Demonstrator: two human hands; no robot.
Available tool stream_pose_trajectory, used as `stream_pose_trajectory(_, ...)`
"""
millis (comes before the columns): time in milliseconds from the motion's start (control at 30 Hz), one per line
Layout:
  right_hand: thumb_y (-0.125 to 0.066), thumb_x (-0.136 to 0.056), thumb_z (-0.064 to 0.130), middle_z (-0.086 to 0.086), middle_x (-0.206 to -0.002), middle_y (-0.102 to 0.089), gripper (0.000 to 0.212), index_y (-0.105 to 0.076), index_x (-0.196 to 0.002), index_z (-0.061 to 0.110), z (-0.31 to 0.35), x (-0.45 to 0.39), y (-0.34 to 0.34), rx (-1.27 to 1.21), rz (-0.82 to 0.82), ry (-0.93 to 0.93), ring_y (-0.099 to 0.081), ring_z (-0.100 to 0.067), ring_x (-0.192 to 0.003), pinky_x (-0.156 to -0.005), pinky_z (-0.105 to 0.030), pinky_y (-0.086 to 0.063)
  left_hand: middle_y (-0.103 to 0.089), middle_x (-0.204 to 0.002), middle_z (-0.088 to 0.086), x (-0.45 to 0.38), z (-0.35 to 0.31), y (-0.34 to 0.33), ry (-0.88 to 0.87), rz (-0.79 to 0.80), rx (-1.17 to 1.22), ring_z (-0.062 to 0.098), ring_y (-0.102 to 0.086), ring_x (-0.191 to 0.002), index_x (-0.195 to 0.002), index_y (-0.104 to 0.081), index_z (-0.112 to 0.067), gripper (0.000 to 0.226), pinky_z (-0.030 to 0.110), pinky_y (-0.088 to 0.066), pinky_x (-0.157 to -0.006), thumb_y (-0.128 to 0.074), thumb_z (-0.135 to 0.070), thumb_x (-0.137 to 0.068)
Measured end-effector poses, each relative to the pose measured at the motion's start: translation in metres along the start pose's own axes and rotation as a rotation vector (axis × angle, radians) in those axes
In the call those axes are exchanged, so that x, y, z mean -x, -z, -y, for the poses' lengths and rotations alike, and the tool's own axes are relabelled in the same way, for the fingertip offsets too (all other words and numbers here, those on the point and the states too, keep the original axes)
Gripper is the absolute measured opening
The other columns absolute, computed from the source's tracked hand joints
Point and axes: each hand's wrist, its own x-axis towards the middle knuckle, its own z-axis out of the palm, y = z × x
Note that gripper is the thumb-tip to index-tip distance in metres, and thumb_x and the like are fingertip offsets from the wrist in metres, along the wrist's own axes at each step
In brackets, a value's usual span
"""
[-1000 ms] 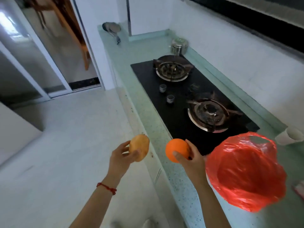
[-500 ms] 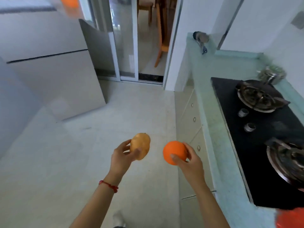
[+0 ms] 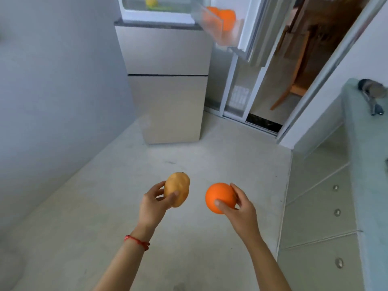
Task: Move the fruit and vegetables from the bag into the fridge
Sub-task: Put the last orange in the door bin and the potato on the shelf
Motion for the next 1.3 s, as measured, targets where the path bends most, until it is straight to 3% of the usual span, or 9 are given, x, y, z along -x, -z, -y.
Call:
stream_pose_trajectory(267,-0.076,-0.072,0.027,0.0,-0.133,-0.048,0.067,-0.045,-0.131,0.029,0.05,-0.068,-0.065,0.048,0.126,0.066,-0.047,-0.013,-0.107,-0.084,-0.026,-0.04,-0.063,-0.102,0.009,-0.062,-0.02,0.051,-0.006,-0.144,0.065,0.018,-0.065,-0.082,-0.118,-0.057,-0.013,0.045,0.038,-0.055,-0.075,-0.072,-0.015,-0.076)
stream_pose_trajectory(667,-0.076,-0.072,0.025,-0.001,-0.132,-0.05,0.065,-0.046,-0.13,0.028,0.135,-0.251,-0.115,-0.005,0.178,0.18,-0.05,-0.014,-0.105,-0.083,-0.027,-0.042,-0.063,-0.101,0.009,-0.224,-0.097,0.054,-0.074,-0.236,0.099,0.017,-0.066,-0.081,-0.121,-0.056,-0.011,0.048,0.037,-0.056,-0.073,-0.072,-0.016,-0.076)
stream_pose_trajectory(833,-0.076,-0.071,0.025,0.003,-0.124,-0.051,0.066,-0.047,-0.13,0.028,0.182,-0.32,-0.132,-0.026,0.169,0.218,-0.051,-0.015,-0.103,-0.079,-0.027,-0.043,-0.064,-0.1,0.007,-0.29,-0.142,0.063,-0.129,-0.262,0.119,0.014,-0.067,-0.079,-0.118,-0.056,-0.013,0.044,0.027,-0.057,-0.066,-0.071,-0.013,-0.077)
stream_pose_trajectory(1000,-0.076,-0.072,0.023,0.006,-0.118,-0.05,0.064,-0.048,-0.129,0.027,0.222,-0.368,-0.151,-0.047,0.143,0.255,-0.051,-0.013,-0.1,-0.076,-0.023,-0.041,-0.065,-0.099,0.005,-0.349,-0.177,0.076,-0.186,-0.231,0.12,0.014,-0.067,-0.08,-0.118,-0.057,-0.013,0.044,0.033,-0.056,-0.072,-0.071,-0.014,-0.077)
stream_pose_trajectory(1067,-0.076,-0.072,0.021,0.007,-0.117,-0.049,0.064,-0.047,-0.129,0.027,0.236,-0.385,-0.161,-0.06,0.123,0.267,-0.05,-0.012,-0.1,-0.073,-0.019,-0.041,-0.065,-0.097,0.001,-0.375,-0.188,0.081,-0.207,-0.21,0.111,0.008,-0.068,-0.075,-0.117,-0.057,-0.014,0.043,0.029,-0.057,-0.07,-0.072,-0.014,-0.076)
stream_pose_trajectory(1167,-0.076,-0.072,0.019,0.005,-0.117,-0.048,0.065,-0.046,-0.13,0.026,0.257,-0.411,-0.175,-0.075,0.067,0.28,-0.049,-0.013,-0.103,-0.078,-0.024,-0.041,-0.064,-0.096,-0.003,-0.418,-0.209,0.087,-0.248,-0.149,0.105,0.001,-0.067,-0.07,-0.115,-0.058,-0.016,0.044,0.022,-0.057,-0.062,-0.075,-0.016,-0.075)
stream_pose_trajectory(1300,-0.076,-0.072,0.019,0.005,-0.122,-0.047,0.068,-0.045,-0.132,0.023,0.282,-0.438,-0.195,-0.104,-0.056,0.296,-0.047,-0.013,-0.107,-0.08,-0.024,-0.041,-0.064,-0.096,-0.005,-0.476,-0.245,0.097,-0.309,-0.028,0.048,0.008,-0.067,-0.077,-0.115,-0.058,-0.02,0.052,0.035,-0.056,-0.074,-0.077,-0.03,-0.068)
